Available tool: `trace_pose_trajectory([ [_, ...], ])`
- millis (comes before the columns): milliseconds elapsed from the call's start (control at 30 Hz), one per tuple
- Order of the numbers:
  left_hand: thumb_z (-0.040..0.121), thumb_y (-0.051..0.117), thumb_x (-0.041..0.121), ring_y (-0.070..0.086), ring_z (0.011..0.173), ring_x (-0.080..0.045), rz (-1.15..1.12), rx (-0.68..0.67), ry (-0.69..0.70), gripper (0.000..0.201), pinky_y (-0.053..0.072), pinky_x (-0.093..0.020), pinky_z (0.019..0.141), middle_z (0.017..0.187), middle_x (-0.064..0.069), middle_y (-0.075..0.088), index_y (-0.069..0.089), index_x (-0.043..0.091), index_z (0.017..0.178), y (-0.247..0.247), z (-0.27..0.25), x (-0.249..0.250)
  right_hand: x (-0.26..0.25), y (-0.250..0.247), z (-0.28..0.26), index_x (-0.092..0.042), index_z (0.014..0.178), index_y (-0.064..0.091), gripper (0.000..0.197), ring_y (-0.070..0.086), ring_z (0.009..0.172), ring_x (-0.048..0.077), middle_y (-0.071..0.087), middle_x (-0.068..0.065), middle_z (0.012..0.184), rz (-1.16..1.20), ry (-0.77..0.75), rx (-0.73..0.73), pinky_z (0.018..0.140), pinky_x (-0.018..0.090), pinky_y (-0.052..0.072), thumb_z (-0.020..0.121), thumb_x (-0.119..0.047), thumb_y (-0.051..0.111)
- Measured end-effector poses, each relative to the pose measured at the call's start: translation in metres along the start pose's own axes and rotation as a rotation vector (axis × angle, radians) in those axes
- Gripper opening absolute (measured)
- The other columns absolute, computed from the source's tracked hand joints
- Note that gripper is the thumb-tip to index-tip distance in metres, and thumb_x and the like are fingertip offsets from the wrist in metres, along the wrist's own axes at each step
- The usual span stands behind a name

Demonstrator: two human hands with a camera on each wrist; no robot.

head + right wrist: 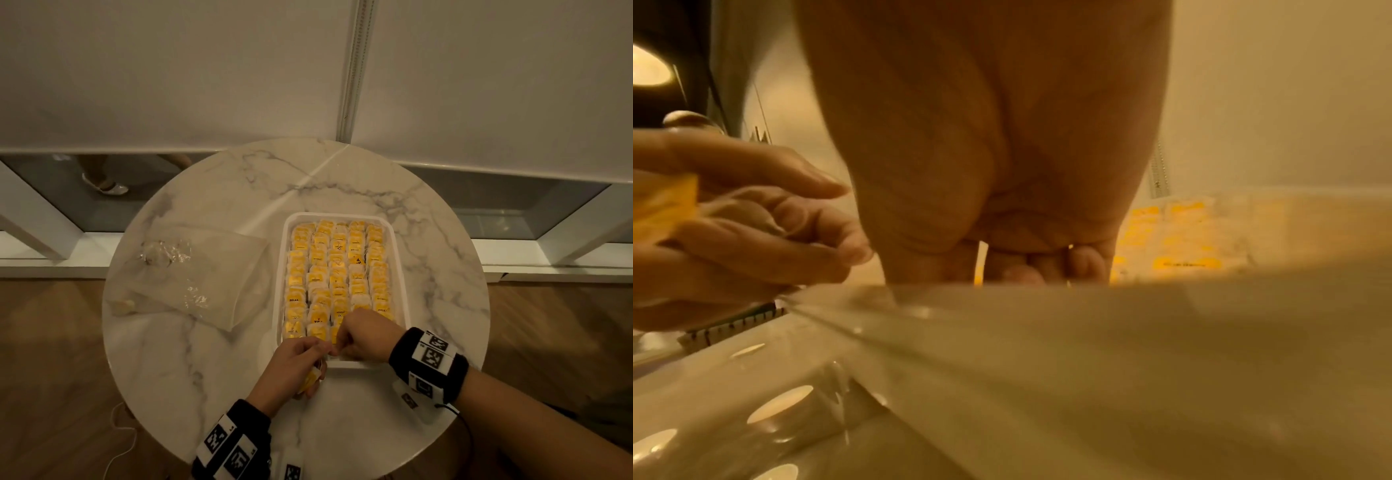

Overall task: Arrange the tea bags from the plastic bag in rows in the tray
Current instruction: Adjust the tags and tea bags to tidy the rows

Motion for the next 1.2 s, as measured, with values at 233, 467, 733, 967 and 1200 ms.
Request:
trace_pose_trajectory([
  [233, 0.099, 0.055, 0.025, 0.045, 0.035, -0.014, 0.151, -0.059, 0.019, 0.031, 0.031, -0.02, 0.037, 0.055, -0.01, 0.057, 0.078, 0.01, 0.083, -0.002, 0.0, 0.007, 0.003, -0.005, 0.01, -0.018, 0.093, 0.077, 0.013, 0.066, 0.082, 0.023, 0.073, 0.003, 0.091, -0.041, 0.057, 0.058, 0.071, 0.03, 0.05, 0.086, -0.021, 0.067],
  [467, 0.098, 0.056, 0.022, 0.043, 0.035, -0.011, 0.222, -0.086, 0.014, 0.038, 0.035, -0.02, 0.041, 0.047, 0.001, 0.052, 0.077, 0.003, 0.071, -0.002, 0.0, 0.01, 0.001, -0.014, 0.011, -0.02, 0.09, 0.075, 0.016, 0.062, 0.088, 0.025, 0.071, 0.004, 0.094, -0.149, 0.062, 0.113, 0.075, 0.028, 0.037, 0.088, -0.018, 0.059],
  [733, 0.1, 0.052, 0.031, 0.042, 0.036, -0.016, 0.096, -0.085, 0.002, 0.044, 0.03, -0.023, 0.042, 0.057, -0.013, 0.056, 0.075, 0.002, 0.076, -0.006, 0.0, 0.01, 0.002, -0.015, 0.006, -0.018, 0.095, 0.075, 0.013, 0.064, 0.087, 0.02, 0.07, 0.002, 0.095, -0.003, 0.049, 0.137, 0.077, 0.032, 0.052, 0.088, -0.022, 0.065],
  [967, 0.102, 0.038, 0.046, 0.043, 0.038, -0.014, -0.469, 0.047, -0.141, 0.054, 0.024, -0.013, 0.036, 0.062, -0.008, 0.056, 0.064, -0.001, 0.108, -0.008, -0.002, 0.011, -0.03, -0.041, -0.039, -0.022, 0.091, 0.074, 0.013, 0.058, 0.062, 0.009, 0.065, -0.004, 0.068, 0.419, -0.129, 0.346, 0.064, 0.028, 0.047, 0.087, -0.034, 0.069],
  [1200, 0.1, 0.036, 0.052, 0.042, 0.037, -0.012, -0.662, 0.017, -0.16, 0.051, 0.03, -0.018, 0.034, 0.063, -0.005, 0.055, 0.061, 0.007, 0.098, 0.002, -0.004, 0.02, -0.058, -0.038, -0.051, -0.036, 0.111, 0.069, 0.031, 0.053, 0.074, 0.002, 0.058, -0.011, 0.074, 0.424, -0.229, 0.376, 0.065, 0.013, 0.034, 0.081, -0.038, 0.076],
])
Point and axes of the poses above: each hand's wrist, its own z-axis towards the middle knuckle, its own y-axis out of the palm, x = y × z, the point moved 5 cm from there along z, towards the middle knuckle
